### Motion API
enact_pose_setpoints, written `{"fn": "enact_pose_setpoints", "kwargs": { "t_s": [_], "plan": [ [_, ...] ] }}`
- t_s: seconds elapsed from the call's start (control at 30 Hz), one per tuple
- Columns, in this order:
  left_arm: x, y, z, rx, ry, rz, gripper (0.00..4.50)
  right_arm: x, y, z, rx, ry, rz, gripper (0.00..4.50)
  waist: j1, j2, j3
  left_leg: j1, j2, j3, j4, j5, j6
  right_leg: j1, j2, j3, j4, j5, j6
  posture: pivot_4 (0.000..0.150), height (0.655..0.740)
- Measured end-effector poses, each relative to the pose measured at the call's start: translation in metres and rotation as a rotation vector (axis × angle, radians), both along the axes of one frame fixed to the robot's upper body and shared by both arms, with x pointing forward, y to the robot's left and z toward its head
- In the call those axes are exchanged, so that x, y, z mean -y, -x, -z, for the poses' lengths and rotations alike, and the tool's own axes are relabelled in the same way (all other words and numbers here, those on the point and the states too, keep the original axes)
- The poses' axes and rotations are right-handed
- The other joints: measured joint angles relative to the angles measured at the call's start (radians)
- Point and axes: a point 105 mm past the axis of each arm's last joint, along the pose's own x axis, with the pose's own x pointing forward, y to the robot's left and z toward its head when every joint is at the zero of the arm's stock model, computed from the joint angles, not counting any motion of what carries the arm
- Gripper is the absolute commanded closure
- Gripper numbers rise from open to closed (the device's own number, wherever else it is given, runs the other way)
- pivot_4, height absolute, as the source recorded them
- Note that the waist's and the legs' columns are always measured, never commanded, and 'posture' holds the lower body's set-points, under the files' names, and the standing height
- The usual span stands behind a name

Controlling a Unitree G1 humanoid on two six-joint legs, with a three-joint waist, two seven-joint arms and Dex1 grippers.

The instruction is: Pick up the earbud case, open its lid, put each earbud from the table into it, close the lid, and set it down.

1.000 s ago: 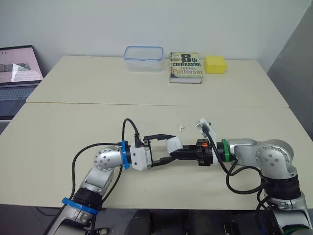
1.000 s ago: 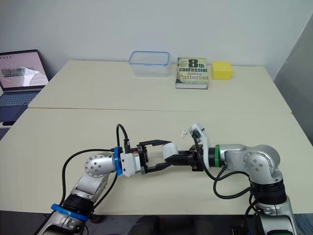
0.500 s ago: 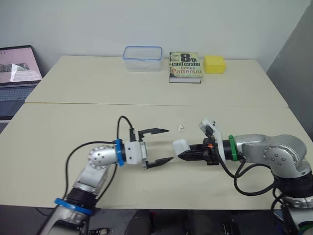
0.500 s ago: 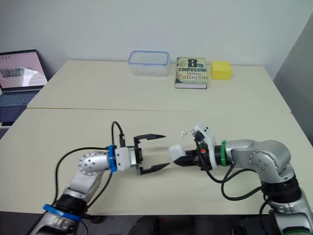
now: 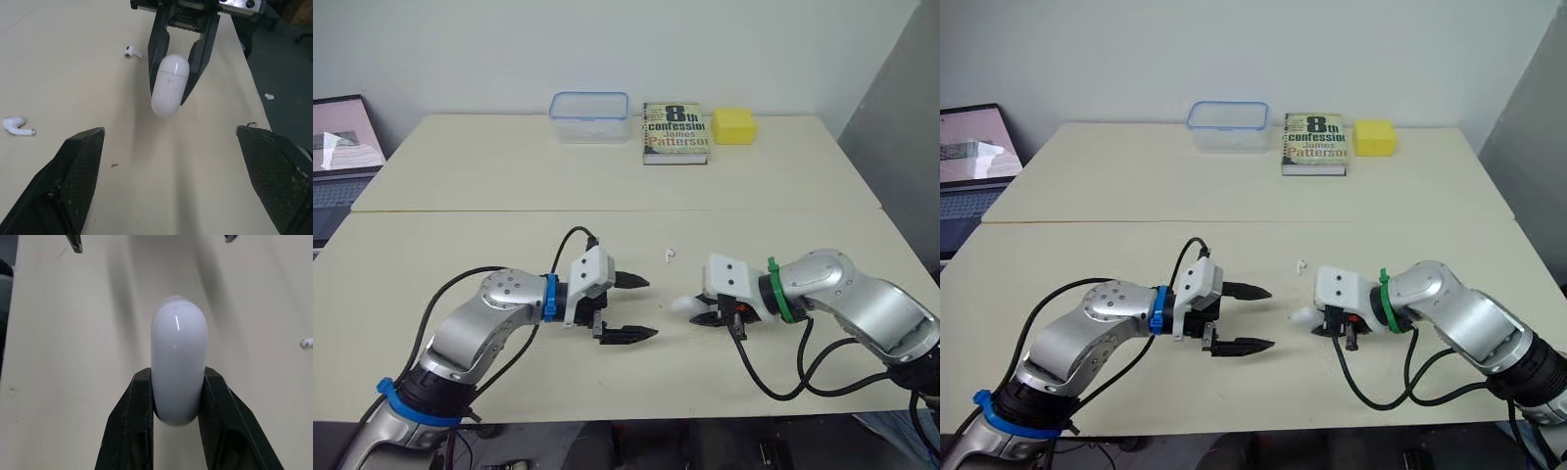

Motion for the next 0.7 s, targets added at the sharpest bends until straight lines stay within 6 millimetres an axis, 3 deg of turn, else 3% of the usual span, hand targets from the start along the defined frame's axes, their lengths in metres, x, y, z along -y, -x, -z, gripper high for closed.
{"fn": "enact_pose_setpoints", "kwargs": {
  "t_s": [0.2,0.6,0.7],
  "plan": [
    [0.007,-0.002,0.013,0.041,-0.081,-0.002,0.00,-0.012,0.001,0.002,0.004,-0.014,-0.034,3.71,0.003,0.000,0.000,0.000,0.001,0.000,0.000,0.000,0.000,0.000,0.000,0.000,0.000,0.001,-0.002,0.150,0.7387],
    [0.025,-0.010,0.008,0.118,-0.070,-0.001,0.00,-0.023,-0.002,-0.008,-0.020,-0.019,-0.029,3.71,0.003,0.000,0.000,0.000,0.000,0.000,0.000,0.000,0.000,0.000,0.000,0.000,0.000,0.003,-0.004,0.150,0.7387],
    [0.025,-0.014,0.008,0.125,-0.079,-0.008,0.54,-0.024,-0.002,-0.008,-0.024,-0.021,-0.029,3.71,0.003,0.000,0.000,0.000,0.000,0.000,0.000,0.000,0.000,0.000,0.000,0.000,0.000,0.003,-0.004,0.150,0.7387]
  ]
}}
